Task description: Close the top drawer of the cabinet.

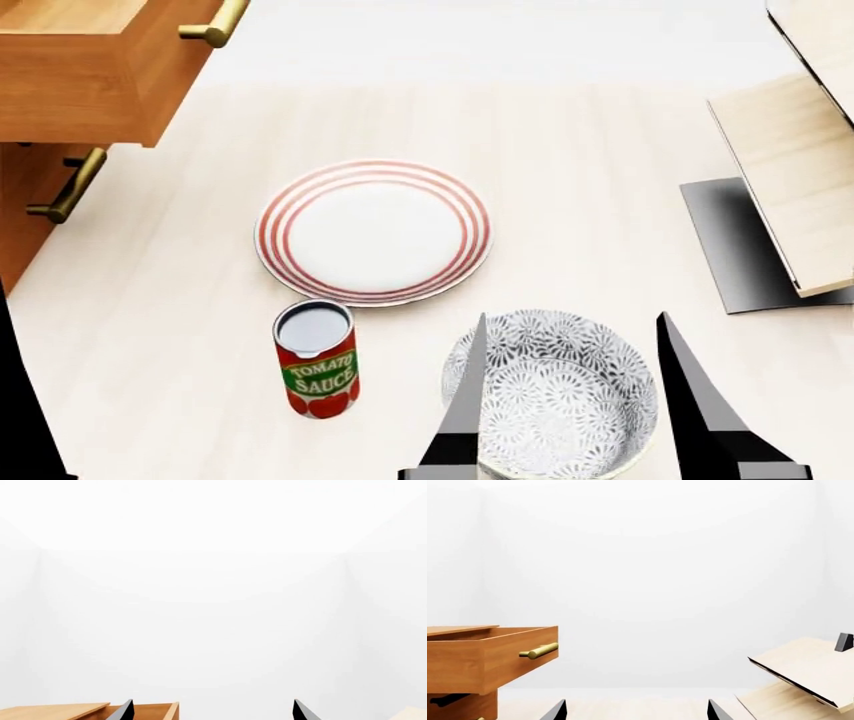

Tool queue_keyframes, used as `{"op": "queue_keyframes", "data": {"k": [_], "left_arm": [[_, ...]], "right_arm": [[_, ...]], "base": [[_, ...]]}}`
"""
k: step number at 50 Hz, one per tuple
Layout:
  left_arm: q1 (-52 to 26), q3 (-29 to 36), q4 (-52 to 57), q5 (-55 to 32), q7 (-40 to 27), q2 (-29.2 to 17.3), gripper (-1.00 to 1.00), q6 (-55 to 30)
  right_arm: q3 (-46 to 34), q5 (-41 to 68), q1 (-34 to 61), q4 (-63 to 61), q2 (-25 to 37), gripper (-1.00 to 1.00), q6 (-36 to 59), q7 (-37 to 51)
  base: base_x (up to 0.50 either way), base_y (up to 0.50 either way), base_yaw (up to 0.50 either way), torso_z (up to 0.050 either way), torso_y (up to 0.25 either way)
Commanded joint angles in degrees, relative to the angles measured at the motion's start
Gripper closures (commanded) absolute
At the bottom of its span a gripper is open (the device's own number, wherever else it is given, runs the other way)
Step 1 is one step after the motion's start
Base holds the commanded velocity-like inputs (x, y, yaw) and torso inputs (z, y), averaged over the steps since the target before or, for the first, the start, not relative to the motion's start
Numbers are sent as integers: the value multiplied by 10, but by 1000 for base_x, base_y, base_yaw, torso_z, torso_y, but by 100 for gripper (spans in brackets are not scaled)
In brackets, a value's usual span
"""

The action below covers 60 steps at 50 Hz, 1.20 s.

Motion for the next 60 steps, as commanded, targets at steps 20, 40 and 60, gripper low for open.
{"op": "queue_keyframes", "data": {"k": [20,40,60], "left_arm": [[-57,64,-17,-7,-24,-12,-100,26],[-221,92,-210,-96,158,168,-100,-136],[-411,158,-451,-38,295,279,-100,-229]], "right_arm": [[-3,20,8,28,14,-100,-25,16],[1,41,7,40,25,-100,-38,22],[-9,47,9,32,31,-100,-36,29]], "base": [[450,0,0,0,1],[0,0,0,0,0],[0,0,0,0,0]]}}
